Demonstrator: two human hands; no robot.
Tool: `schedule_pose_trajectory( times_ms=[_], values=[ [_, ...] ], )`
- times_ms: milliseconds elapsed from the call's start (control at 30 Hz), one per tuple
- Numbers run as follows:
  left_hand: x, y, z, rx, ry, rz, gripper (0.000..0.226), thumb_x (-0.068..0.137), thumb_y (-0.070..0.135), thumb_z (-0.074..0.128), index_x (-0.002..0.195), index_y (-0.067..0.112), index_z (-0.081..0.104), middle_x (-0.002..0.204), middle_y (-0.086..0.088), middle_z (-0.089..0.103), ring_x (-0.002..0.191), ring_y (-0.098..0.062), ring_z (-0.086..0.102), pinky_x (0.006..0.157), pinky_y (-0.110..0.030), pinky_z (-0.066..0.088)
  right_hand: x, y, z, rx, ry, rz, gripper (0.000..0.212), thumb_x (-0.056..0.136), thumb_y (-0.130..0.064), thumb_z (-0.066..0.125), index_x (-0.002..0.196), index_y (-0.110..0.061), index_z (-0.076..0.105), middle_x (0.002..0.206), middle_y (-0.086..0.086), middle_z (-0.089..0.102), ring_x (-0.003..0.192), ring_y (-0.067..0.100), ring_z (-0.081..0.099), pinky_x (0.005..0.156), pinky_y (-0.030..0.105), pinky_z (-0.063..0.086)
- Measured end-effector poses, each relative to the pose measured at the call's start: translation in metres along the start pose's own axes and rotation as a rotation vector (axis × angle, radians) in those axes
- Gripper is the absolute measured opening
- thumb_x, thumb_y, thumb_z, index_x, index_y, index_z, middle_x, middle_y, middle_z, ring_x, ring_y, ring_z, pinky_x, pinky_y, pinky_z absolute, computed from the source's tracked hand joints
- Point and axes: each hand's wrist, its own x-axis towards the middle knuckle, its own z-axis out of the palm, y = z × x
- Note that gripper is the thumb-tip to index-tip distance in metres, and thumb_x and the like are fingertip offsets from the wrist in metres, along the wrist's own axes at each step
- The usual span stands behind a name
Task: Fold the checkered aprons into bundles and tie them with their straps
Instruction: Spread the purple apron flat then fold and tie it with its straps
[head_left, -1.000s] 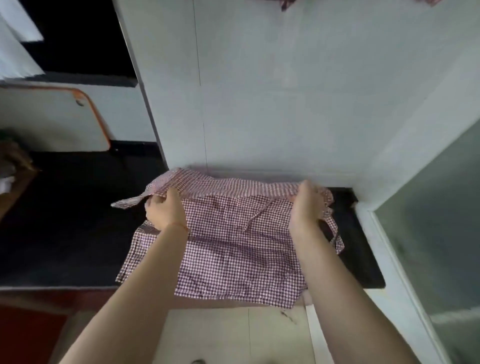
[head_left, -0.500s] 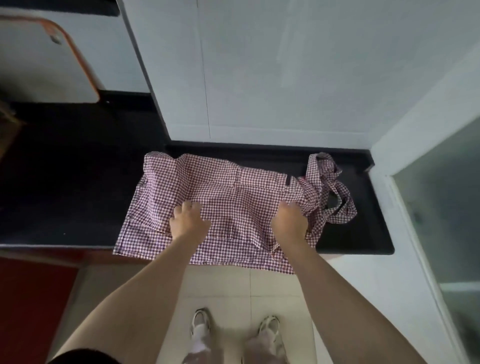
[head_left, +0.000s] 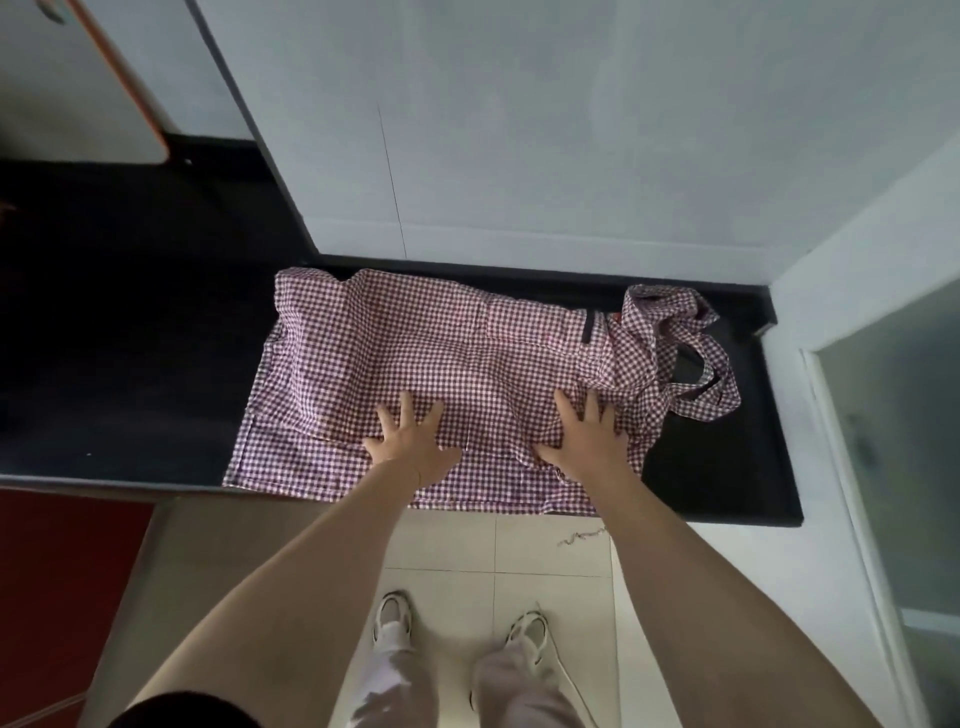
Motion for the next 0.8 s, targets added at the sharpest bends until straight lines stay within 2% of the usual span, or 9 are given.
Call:
schedule_pose_trajectory(
  times_ms=[133,200,300,400,433,500,600,700,800],
  values=[
    [0.01,0.014,-0.001,0.028,0.051,0.01,0.079,0.096,0.057,0.046,0.156,0.042,-0.003,0.164,-0.005,-0.022,0.149,-0.041,-0.017,0.116,-0.067,0.013,0.019,0.018,-0.013,0.002,-0.023,-0.063,0.102,0.085,-0.072,0.056,0.156,-0.038,-0.009,0.164,0.01,-0.022,0.15,0.04,-0.014,0.118,0.063,0.012],
    [0.015,0.015,-0.008,0.051,0.076,0.039,0.076,0.098,0.051,0.048,0.156,0.042,0.0,0.165,-0.004,-0.019,0.15,-0.04,-0.013,0.116,-0.066,0.013,0.026,0.023,-0.03,-0.036,-0.072,-0.087,0.109,0.079,-0.077,0.057,0.157,-0.036,-0.007,0.164,0.012,-0.02,0.15,0.041,-0.012,0.118,0.063,0.011],
    [0.018,0.009,-0.014,0.038,0.139,0.069,0.077,0.095,0.045,0.06,0.156,0.039,0.014,0.167,-0.003,-0.003,0.152,-0.037,0.001,0.116,-0.061,0.02,0.022,0.014,-0.049,-0.268,0.038,-0.156,0.11,0.073,-0.086,0.052,0.157,-0.024,0.016,0.165,0.019,-0.001,0.15,0.042,0.0,0.118,0.06,0.01],
    [0.014,0.0,-0.007,0.014,0.32,0.062,0.061,0.094,0.036,0.062,0.149,0.028,0.037,0.159,-0.005,0.03,0.144,-0.028,0.032,0.107,-0.049,0.043,0.006,-0.005,-0.037,-0.412,0.236,-0.363,0.091,0.079,-0.067,0.066,0.149,-0.018,0.033,0.159,0.017,0.023,0.147,0.035,0.019,0.116,0.054,0.021],
    [0.012,-0.002,-0.003,0.013,0.385,0.075,0.051,0.095,0.031,0.06,0.144,0.024,0.044,0.15,-0.005,0.042,0.135,-0.025,0.042,0.099,-0.043,0.051,0.0,-0.009,-0.027,-0.426,0.274,-0.418,0.082,0.081,-0.055,0.07,0.146,-0.018,0.035,0.154,0.015,0.031,0.143,0.032,0.027,0.113,0.051,0.027],
    [0.007,-0.004,0.0,0.041,0.47,0.117,0.036,0.097,0.017,0.053,0.133,0.019,0.051,0.131,-0.004,0.055,0.116,-0.021,0.054,0.081,-0.034,0.054,-0.008,-0.016,-0.008,-0.413,0.354,-0.453,0.06,0.085,-0.031,0.07,0.136,-0.015,0.043,0.138,0.009,0.047,0.128,0.026,0.043,0.105,0.044,0.038],
    [0.002,-0.011,0.001,0.071,0.507,0.098,0.033,0.095,0.003,0.05,0.125,0.015,0.053,0.122,-0.004,0.057,0.106,-0.021,0.055,0.075,-0.032,0.052,-0.016,-0.021,0.006,-0.379,0.441,-0.413,0.034,0.088,-0.015,0.066,0.12,-0.014,0.054,0.118,0.005,0.059,0.11,0.021,0.054,0.091,0.034,0.046],
    [0.001,-0.026,0.0,0.002,0.522,-0.013,0.025,0.095,0.003,0.05,0.118,0.011,0.057,0.121,-0.006,0.055,0.106,-0.023,0.052,0.074,-0.034,0.051,-0.018,-0.022,0.003,-0.318,0.407,-0.292,0.033,0.094,-0.013,0.06,0.126,-0.012,0.053,0.122,0.006,0.057,0.107,0.02,0.056,0.088,0.03,0.048],
    [0.001,-0.034,-0.014,-0.112,0.541,-0.086,0.022,0.096,0.004,0.047,0.108,0.007,0.064,0.114,-0.009,0.059,0.103,-0.024,0.054,0.071,-0.035,0.048,-0.02,-0.027,-0.015,-0.046,0.384,-0.094,0.02,0.097,-0.011,0.056,0.117,-0.011,0.058,0.114,0.007,0.061,0.094,0.021,0.062,0.075,0.03,0.048]
  ],
)
